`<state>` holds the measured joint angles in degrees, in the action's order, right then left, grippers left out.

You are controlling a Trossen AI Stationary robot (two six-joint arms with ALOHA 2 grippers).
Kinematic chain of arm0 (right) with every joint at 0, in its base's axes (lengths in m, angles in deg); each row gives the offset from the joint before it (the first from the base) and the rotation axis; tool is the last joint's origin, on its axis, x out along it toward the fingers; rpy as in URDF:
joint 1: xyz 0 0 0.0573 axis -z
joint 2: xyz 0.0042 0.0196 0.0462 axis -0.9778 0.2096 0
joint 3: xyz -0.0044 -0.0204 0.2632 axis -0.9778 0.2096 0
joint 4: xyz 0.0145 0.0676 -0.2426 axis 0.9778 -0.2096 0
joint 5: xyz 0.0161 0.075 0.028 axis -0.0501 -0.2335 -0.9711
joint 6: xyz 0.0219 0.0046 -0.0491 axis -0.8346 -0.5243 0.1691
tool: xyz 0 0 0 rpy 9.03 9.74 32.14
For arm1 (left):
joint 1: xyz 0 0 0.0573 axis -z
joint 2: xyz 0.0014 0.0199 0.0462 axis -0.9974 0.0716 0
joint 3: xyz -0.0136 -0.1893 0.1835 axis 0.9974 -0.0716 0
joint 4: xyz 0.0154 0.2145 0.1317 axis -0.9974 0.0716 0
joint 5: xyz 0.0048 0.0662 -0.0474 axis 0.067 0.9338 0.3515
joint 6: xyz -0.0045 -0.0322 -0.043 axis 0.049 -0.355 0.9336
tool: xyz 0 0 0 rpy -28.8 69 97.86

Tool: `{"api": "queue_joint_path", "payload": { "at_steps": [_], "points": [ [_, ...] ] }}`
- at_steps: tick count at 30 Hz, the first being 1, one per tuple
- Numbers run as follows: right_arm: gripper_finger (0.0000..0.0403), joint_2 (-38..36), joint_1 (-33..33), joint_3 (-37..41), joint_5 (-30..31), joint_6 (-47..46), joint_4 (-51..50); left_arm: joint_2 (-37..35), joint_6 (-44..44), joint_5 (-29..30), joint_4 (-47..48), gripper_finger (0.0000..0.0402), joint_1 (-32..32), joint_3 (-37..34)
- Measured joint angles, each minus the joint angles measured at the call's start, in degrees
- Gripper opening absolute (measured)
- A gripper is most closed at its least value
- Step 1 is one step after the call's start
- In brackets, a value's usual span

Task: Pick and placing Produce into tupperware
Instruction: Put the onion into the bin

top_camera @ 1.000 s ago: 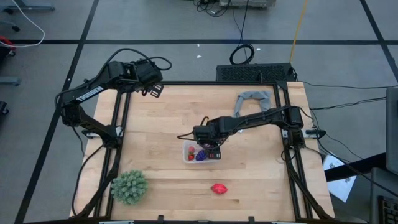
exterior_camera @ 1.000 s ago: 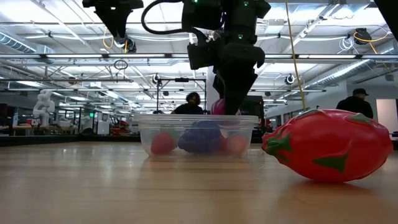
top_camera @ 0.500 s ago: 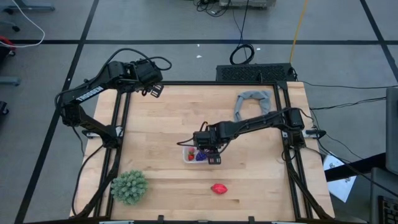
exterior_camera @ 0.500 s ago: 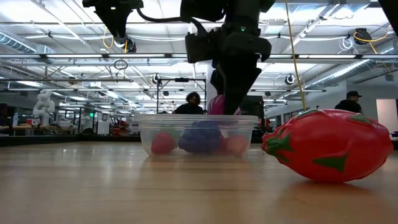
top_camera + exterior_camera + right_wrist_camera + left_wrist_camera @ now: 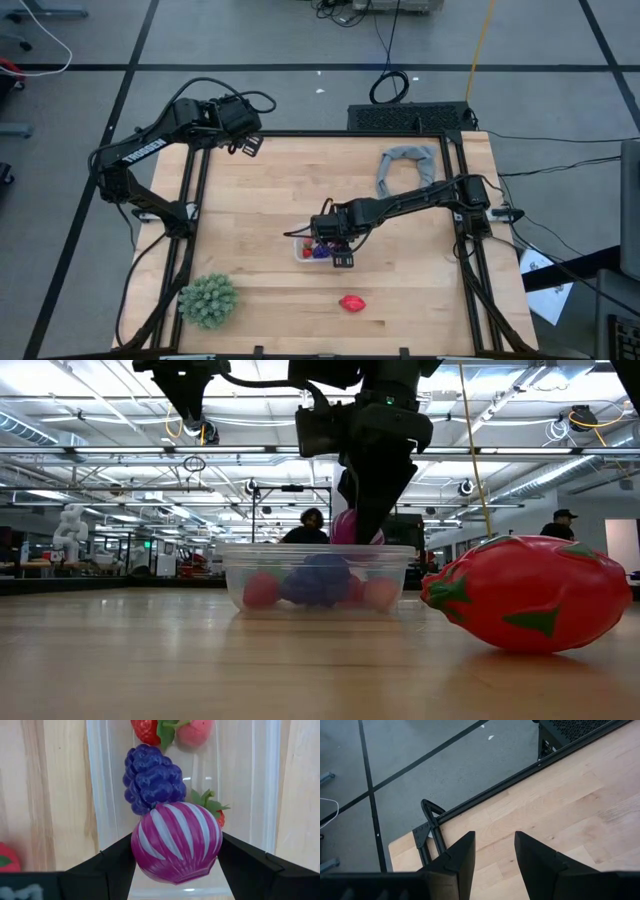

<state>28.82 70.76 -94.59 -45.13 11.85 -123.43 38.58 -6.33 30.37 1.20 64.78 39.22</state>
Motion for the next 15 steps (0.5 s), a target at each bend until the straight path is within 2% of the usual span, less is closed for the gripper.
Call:
{"api": "queue_joint_path", "payload": {
  "at_steps": [15],
  "points": [
    [0.0251,-0.02,-0.15,0.00,-0.02,-1.36,-0.13,-0.02,0.02,-0.04,0.01,0.0143,0.01,0.00]
  ]
}}
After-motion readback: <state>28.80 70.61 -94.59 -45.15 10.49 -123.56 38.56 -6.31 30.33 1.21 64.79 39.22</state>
